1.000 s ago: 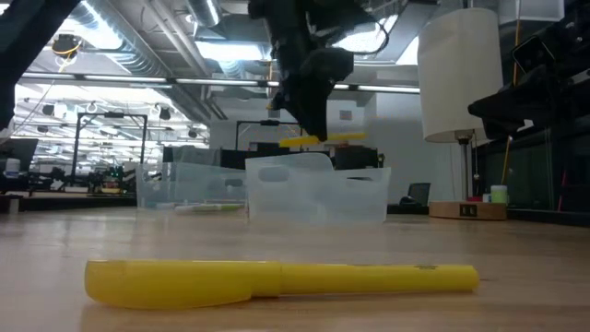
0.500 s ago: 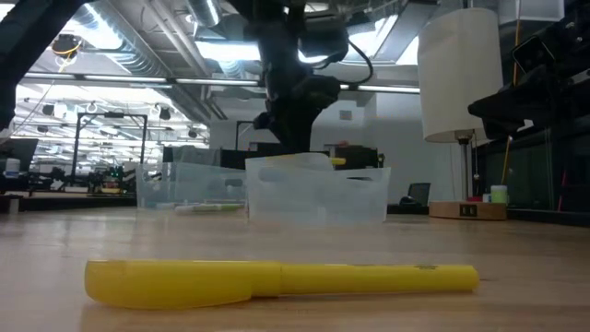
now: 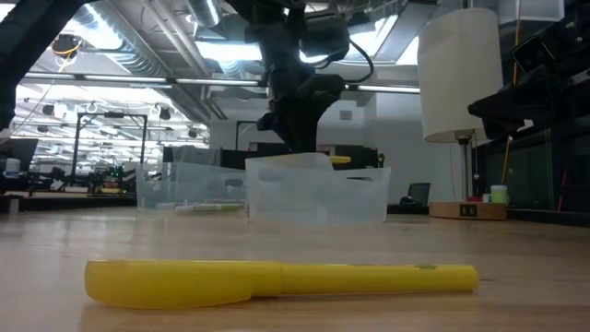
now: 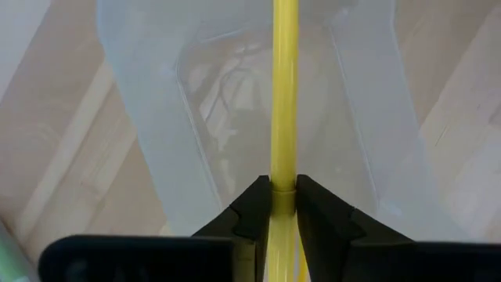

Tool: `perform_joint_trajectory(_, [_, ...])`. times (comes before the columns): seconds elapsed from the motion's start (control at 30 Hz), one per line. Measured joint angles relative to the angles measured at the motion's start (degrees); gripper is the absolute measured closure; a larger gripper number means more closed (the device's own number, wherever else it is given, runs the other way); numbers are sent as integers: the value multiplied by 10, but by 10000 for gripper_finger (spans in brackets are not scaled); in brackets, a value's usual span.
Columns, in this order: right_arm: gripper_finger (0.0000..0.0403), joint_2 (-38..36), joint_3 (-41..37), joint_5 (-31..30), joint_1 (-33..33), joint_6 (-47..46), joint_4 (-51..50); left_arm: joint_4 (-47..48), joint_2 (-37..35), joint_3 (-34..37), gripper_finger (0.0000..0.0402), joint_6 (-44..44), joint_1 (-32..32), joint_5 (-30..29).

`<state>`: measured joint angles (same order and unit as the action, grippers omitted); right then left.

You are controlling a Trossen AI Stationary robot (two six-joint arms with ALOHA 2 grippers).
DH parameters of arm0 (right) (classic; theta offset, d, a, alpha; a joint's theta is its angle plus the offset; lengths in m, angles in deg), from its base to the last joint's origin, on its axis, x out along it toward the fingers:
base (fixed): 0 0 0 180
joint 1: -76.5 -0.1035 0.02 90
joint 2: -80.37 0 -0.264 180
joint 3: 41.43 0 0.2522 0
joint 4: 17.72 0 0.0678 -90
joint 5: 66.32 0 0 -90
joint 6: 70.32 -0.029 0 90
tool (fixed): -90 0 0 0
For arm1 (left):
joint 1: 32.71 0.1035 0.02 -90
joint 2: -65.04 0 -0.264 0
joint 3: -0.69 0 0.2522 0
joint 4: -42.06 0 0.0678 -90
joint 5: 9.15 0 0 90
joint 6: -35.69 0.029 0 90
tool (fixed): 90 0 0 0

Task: Pick & Place Markers
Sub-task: Put the top yellow pen into the white bin, then put the yellow pen into the white bin

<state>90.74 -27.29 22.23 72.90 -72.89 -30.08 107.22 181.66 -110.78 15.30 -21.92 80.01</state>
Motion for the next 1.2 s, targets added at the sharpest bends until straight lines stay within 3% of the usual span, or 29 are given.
perform_joint_trajectory(0.53, [363,0,0,0,0,0,0,-2,0,0,332,0,0,1])
perform_joint_trajectory(0.9, [363,0,0,0,0,0,0,-2,1,-13,328,16,-18,68])
perform_joint_trajectory(1.2, [363,0,0,0,0,0,0,-1,1,-42,273,21,-42,66])
